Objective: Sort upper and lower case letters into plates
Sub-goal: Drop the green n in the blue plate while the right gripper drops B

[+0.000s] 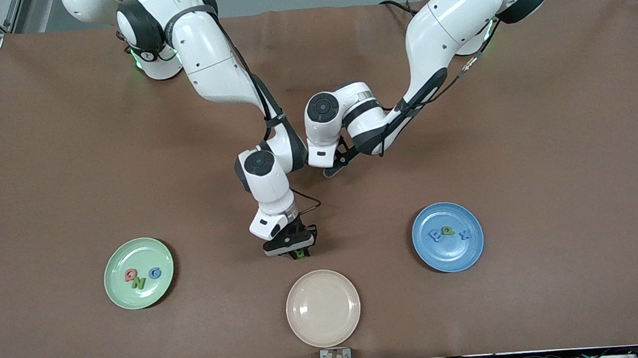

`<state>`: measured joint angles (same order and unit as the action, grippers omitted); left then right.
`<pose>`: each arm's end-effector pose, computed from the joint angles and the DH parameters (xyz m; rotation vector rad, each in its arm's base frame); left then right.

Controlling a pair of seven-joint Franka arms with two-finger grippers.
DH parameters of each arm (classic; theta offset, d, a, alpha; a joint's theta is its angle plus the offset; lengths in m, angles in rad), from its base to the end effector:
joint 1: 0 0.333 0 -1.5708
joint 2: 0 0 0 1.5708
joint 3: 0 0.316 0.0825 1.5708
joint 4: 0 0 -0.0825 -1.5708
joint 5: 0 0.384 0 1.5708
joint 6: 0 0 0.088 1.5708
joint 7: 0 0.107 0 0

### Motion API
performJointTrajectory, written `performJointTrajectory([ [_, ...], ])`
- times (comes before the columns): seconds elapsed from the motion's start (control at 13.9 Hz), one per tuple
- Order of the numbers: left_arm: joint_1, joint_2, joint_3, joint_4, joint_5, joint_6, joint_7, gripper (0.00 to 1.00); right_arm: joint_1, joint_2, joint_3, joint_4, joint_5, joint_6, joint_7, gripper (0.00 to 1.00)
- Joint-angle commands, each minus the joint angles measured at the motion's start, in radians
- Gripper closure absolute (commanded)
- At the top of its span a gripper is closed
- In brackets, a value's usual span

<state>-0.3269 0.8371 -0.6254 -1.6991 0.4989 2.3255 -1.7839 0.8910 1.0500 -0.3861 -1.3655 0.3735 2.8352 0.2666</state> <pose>0.4258 -0.5131 0.1745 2.9734 0.9742 -0.1577 0.6353 0.4241 0.1638 -2.9274 -0.2550 -0.7501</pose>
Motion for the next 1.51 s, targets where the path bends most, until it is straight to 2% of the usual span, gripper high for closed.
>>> performJointTrajectory([
  [0.0,0.040,-0.039,0.023,-0.034,0.029,-0.018,-0.008,0.98,-0.004,0.010,-0.002,-0.003,-0.010,-0.003,0.016,0.78],
  [0.22,0.093,-0.075,0.024,0.007,0.133,-0.034,-0.008,0.99,-0.006,0.001,0.000,-0.004,0.005,-0.007,0.020,0.94],
  [0.43,0.169,-0.099,0.021,0.022,0.200,-0.040,0.052,1.00,-0.023,-0.048,-0.011,-0.012,0.004,-0.032,0.013,0.98],
  [0.58,0.218,-0.122,0.021,0.038,0.201,-0.073,0.163,1.00,-0.084,-0.120,-0.013,-0.007,-0.014,-0.164,-0.036,0.99],
  [0.79,0.310,-0.151,0.016,0.065,0.196,-0.130,0.352,1.00,-0.234,-0.269,-0.017,-0.009,-0.011,-0.458,-0.348,0.99],
  [0.93,0.359,-0.154,0.013,0.065,0.194,-0.135,0.437,1.00,-0.329,-0.317,-0.020,-0.018,-0.008,-0.589,-0.511,0.98],
  [1.15,0.400,-0.144,0.018,0.078,0.184,-0.135,0.526,1.00,-0.441,-0.317,-0.020,-0.052,-0.004,-0.672,-0.616,0.97],
  [1.44,0.443,-0.124,0.033,0.079,0.170,-0.135,0.647,1.00,-0.529,-0.300,-0.016,-0.125,-0.001,-0.662,-0.652,0.97],
])
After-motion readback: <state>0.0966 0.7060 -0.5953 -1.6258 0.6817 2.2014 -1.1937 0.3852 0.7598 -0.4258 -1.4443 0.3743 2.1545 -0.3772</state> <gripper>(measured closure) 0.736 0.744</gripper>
